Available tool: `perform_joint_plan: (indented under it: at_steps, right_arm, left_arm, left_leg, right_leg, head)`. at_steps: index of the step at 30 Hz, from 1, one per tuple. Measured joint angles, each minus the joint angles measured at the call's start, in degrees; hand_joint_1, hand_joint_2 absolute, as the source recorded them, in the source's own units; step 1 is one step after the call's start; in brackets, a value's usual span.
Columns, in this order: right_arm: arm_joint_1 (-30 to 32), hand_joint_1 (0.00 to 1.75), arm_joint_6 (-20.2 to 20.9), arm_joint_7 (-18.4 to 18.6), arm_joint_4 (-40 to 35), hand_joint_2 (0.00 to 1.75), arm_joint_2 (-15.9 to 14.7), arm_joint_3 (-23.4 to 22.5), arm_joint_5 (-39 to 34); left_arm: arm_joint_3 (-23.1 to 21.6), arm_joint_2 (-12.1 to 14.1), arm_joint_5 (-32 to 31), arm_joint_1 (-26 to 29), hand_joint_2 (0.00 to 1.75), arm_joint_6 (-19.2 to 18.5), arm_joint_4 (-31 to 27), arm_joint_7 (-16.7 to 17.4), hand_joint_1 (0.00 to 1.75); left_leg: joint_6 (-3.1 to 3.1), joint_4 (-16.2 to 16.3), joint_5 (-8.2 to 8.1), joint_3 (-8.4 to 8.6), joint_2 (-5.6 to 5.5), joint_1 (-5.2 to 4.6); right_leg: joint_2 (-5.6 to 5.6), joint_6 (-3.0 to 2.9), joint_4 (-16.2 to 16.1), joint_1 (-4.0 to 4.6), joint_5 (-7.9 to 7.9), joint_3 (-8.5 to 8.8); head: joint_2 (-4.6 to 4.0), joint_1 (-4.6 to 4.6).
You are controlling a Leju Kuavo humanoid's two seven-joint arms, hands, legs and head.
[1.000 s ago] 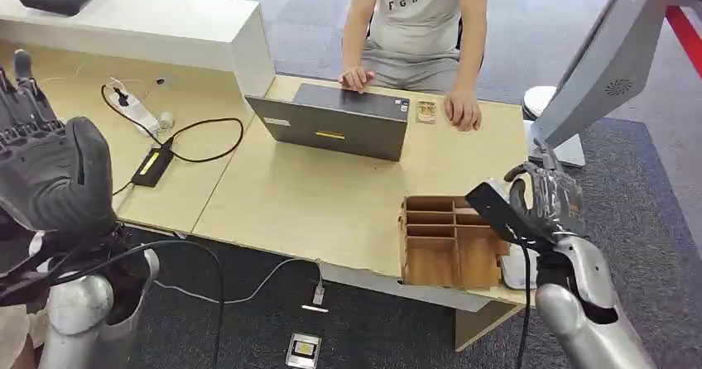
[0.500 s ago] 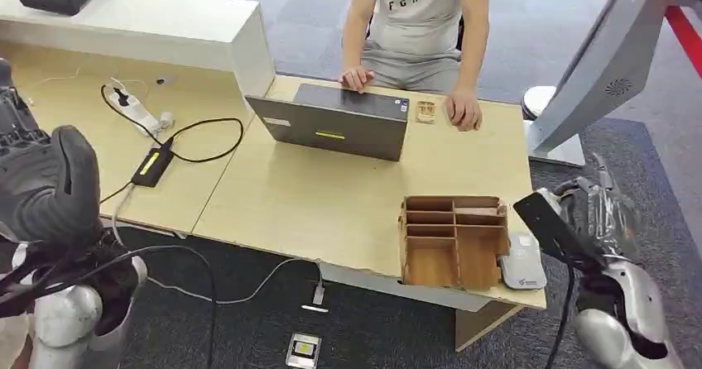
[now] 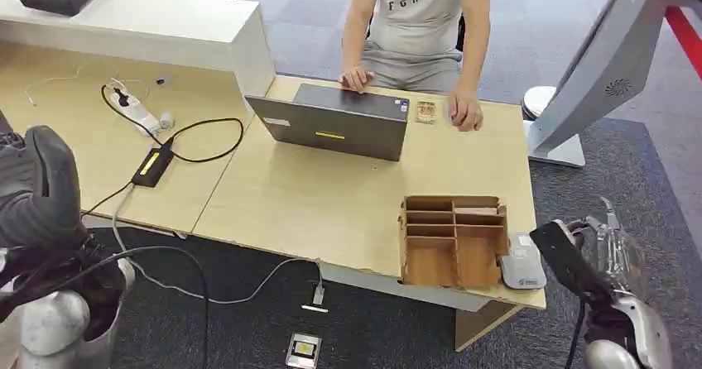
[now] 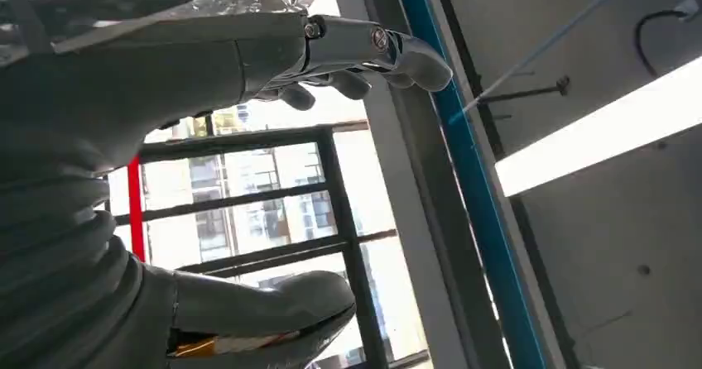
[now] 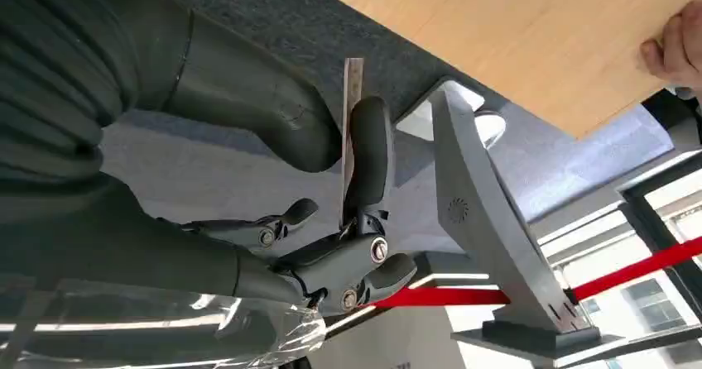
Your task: Pass the card to the sensor for recognition and then transmit it.
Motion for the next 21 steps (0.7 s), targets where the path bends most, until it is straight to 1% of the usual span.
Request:
perform_joint_plan:
  at_steps: [6,21]
  right_arm:
    - [1.63,1.75,-0.55,-0.48,2.12,1.75,1.49,0.44,-0.9]
    - [5.8,1.75,-1.53,-1.05,7.1,1.75,3.39,0.46,-2.23]
  left_arm:
    - [-0.09,0.28,0.7,-0.78,1.75,-0.48,0.02,0.31,0.0]
    - [-0.94,0.28,3.3,-2.74,1.75,-1.84,1.29,-0.55,0.0]
  left_leg:
    - [0.0,0.0,0.0,0.01,0.0,0.0]
    - [0.0,0.0,0.0,0.02,0.01,0.0]
  right_leg:
    - [0.0,0.0,0.0,0.0,0.0,-0.01]
    - [0.0,-0.01,0.0,0.0,-0.01,-0.01]
  head:
    - [0.0,0.0]
    - [0.0,0.02]
